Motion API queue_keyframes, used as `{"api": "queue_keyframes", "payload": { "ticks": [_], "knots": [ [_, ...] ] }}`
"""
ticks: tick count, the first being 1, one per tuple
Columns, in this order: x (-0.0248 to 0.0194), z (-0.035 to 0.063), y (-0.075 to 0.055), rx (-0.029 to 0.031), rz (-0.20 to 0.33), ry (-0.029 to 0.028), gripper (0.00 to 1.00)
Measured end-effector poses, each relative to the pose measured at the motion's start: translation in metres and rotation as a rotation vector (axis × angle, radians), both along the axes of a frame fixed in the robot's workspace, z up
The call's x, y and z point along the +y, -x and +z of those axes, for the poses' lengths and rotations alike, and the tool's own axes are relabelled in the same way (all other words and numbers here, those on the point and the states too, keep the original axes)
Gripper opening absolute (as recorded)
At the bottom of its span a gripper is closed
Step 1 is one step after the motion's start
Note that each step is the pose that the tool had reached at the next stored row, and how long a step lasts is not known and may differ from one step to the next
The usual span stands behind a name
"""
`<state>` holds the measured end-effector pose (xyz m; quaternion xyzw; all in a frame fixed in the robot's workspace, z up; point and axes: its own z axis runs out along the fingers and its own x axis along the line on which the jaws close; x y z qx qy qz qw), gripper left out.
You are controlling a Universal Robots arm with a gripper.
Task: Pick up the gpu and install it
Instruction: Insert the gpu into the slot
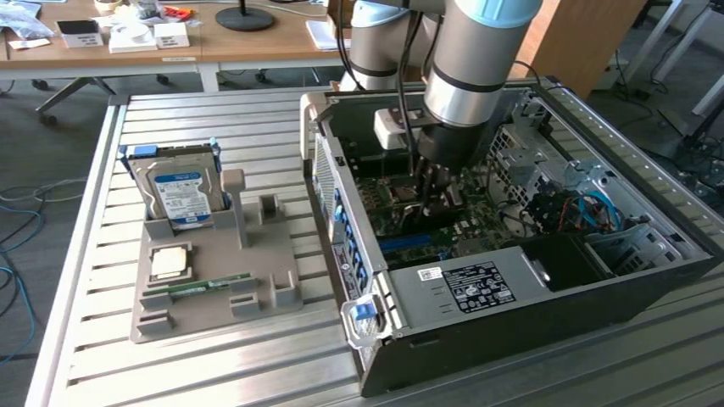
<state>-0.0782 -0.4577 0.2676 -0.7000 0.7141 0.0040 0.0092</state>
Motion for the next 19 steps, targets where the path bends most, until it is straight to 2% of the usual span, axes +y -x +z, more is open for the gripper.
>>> {"api": "queue_keyframes", "payload": {
  "ticks": [19],
  "knots": [
    [0.0001,-0.006,0.002,-0.0002,0.0,-0.0004,0.27]
  ]
}}
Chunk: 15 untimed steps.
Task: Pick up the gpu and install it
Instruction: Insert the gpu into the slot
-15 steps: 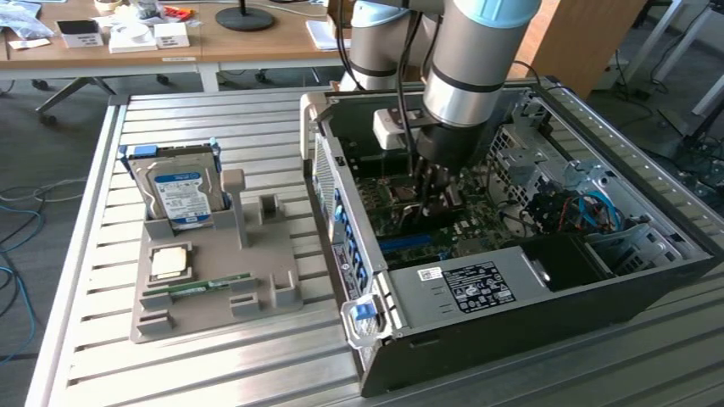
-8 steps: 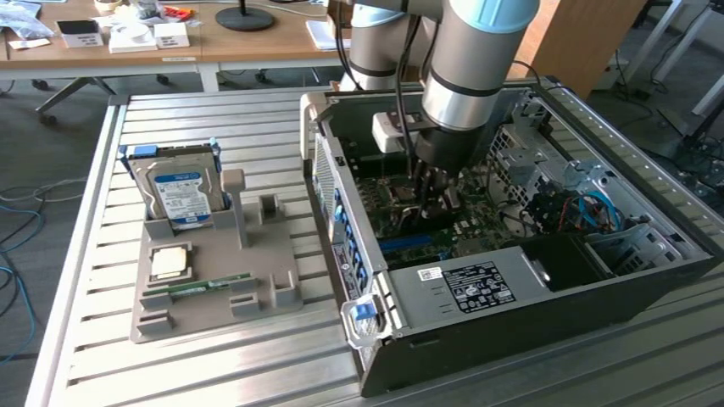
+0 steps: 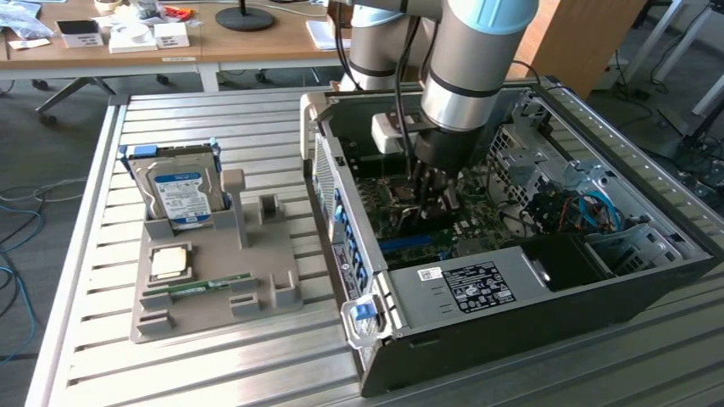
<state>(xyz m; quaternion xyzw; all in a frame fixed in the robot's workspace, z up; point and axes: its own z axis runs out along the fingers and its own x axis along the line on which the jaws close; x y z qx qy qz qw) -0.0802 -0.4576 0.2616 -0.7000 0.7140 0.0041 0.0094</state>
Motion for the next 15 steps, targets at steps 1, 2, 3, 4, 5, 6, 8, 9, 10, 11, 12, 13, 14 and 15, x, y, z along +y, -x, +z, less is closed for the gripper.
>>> {"api": "queue_keyframes", "payload": {
  "ticks": [1,2,3,4,5,6,8,9,10,11,12,13,14,15],
  "knots": [
    [0.0,-0.0004,0.0,0.0002,0.0,0.0003,0.27],
    [-0.0001,-0.0007,0.0001,0.0004,0.0,0.0005,0.27],
    [-0.0001,-0.0008,0.0001,0.0004,0.0,0.0006,0.27],
    [-0.0001,-0.0008,0.0001,0.0004,0.0,0.0008,0.27],
    [-0.0001,-0.0009,0.0001,0.0004,0.0,0.0007,0.27],
    [-0.0001,-0.0011,0.0001,0.0003,0.0,0.0005,0.27],
    [-0.0001,-0.0013,0.0001,0.0002,0.0,0.0004,0.27],
    [-0.0001,-0.0014,0.0001,0.0003,0.0,0.0004,0.27],
    [0.0,-0.0016,0.0001,0.0002,0.0,0.0003,0.27],
    [0.0,-0.0021,0.0001,0.0001,0.0,0.0001,0.27],
    [0.0,-0.0024,0.0001,0.0002,0.0,0.0003,0.27],
    [-0.0001,-0.0024,0.0001,0.0004,0.0,0.0006,0.27],
    [-0.0001,-0.0026,0.0001,0.0004,0.0,0.0007,0.27],
    [-0.0001,-0.003,0.0001,0.0003,0.0,0.0004,0.27]
  ]
}}
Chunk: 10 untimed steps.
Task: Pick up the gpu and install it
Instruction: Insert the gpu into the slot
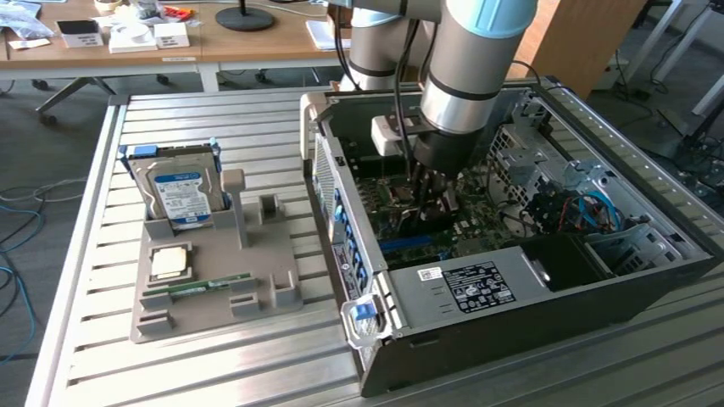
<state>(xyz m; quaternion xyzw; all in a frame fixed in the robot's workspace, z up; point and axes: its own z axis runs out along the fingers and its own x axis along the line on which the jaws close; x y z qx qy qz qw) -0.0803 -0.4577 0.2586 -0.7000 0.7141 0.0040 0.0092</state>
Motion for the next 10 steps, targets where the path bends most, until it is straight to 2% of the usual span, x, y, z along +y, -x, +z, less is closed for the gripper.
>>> {"api": "queue_keyframes", "payload": {
  "ticks": [10],
  "knots": [
    [0.0,-0.0056,0.0004,0.0001,0.0,0.0006,0.27]
  ]
}}
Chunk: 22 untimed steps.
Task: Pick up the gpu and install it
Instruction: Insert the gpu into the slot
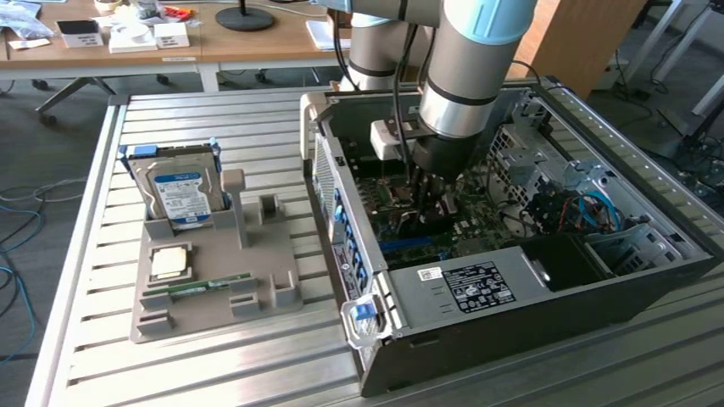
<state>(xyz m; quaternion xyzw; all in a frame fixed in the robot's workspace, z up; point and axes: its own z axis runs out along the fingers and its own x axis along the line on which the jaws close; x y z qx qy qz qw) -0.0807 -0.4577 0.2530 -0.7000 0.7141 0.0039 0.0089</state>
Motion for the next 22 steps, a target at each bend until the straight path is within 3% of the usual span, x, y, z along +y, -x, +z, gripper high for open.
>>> {"api": "queue_keyframes", "payload": {
  "ticks": [12,22],
  "knots": [
    [0.0,0.0059,0.0,-0.0008,0.001,-0.0002,0.27],
    [0.0,0.0045,0.0031,-0.0109,0.003,0.0001,0.27]
  ]
}}
